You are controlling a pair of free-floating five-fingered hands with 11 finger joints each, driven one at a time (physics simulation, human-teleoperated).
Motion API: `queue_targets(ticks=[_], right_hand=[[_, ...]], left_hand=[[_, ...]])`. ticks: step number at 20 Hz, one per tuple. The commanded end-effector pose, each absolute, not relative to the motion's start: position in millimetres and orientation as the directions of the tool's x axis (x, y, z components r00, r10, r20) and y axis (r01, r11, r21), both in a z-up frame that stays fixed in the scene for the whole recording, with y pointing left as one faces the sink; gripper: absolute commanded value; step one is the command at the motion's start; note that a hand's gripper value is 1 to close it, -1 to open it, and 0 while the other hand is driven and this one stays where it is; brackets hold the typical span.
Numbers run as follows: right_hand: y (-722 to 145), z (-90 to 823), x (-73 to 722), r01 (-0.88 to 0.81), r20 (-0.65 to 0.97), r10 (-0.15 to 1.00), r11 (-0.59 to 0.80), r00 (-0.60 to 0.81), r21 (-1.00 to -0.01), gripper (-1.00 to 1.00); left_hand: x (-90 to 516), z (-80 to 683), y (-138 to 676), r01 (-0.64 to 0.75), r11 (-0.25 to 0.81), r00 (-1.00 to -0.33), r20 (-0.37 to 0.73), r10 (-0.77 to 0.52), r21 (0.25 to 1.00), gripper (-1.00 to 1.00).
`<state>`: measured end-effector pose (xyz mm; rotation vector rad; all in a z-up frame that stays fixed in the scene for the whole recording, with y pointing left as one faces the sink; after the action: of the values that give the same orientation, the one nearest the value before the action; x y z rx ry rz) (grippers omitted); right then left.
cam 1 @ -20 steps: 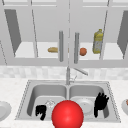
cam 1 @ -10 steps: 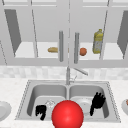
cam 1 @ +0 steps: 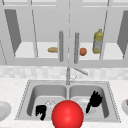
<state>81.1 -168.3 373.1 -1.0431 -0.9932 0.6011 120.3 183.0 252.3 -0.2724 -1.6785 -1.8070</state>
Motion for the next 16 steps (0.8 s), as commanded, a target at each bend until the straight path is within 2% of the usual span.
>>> queue_targets(ticks=[1,16], right_hand=[[-164.6,373.1,84.4,0.119,0.508,0.727,0.517,0.463,-0.848,-1.00],[-151.2,389.5,4.8,0.115,0.681,0.585,0.715,0.441,-0.689,-1.00]], left_hand=[[120.3,252.3,183.0,0.580,0.029,-0.768,0.558,-0.314,0.814,0.00],[120.3,252.3,183.0,0.580,0.029,-0.768,0.558,-0.314,0.814,0.00]])
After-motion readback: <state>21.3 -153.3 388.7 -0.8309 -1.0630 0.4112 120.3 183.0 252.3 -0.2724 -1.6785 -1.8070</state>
